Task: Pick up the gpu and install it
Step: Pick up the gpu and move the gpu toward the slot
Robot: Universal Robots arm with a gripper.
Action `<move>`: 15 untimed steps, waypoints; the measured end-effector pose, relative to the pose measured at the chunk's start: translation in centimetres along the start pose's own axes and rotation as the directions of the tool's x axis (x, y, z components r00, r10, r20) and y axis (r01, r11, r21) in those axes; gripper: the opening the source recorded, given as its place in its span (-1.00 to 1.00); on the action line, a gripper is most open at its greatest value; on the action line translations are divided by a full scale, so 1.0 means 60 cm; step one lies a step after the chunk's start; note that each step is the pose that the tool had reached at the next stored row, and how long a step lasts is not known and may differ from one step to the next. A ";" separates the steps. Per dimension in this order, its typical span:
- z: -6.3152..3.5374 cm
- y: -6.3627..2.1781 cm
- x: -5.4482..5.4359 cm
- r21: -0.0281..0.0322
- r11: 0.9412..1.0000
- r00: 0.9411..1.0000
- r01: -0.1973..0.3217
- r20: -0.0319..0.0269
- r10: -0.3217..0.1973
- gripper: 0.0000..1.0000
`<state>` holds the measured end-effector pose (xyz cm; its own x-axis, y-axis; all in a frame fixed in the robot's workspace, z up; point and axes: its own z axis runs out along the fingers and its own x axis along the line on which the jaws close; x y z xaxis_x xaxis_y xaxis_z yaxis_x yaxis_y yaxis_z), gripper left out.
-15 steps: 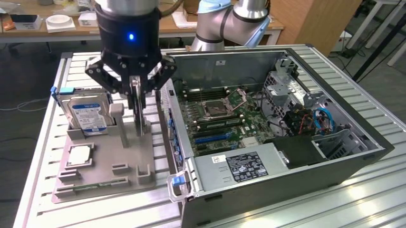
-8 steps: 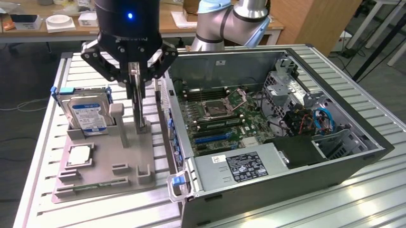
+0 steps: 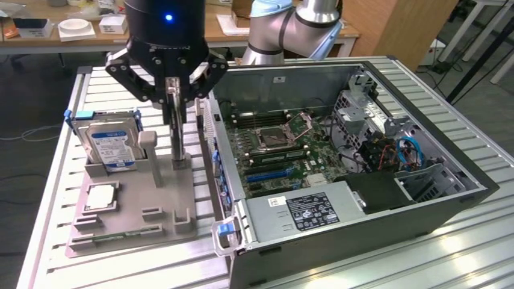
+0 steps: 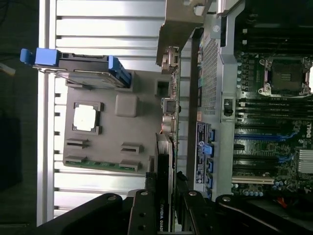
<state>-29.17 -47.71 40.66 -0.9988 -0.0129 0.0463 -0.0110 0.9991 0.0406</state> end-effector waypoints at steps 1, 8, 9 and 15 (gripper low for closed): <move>0.000 0.000 -0.006 0.000 1.000 1.000 0.002 0.000 -0.002 -0.47; -0.002 -0.001 -0.047 0.000 1.000 1.000 0.018 -0.001 -0.018 -0.47; -0.002 -0.001 -0.052 0.001 1.000 1.000 0.020 -0.001 -0.020 -0.47; -0.003 -0.001 -0.086 0.001 0.999 0.999 0.035 -0.001 -0.035 -0.47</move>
<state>-24.01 -47.72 40.63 -0.9978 -0.0476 0.0463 -0.0457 0.9981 0.0411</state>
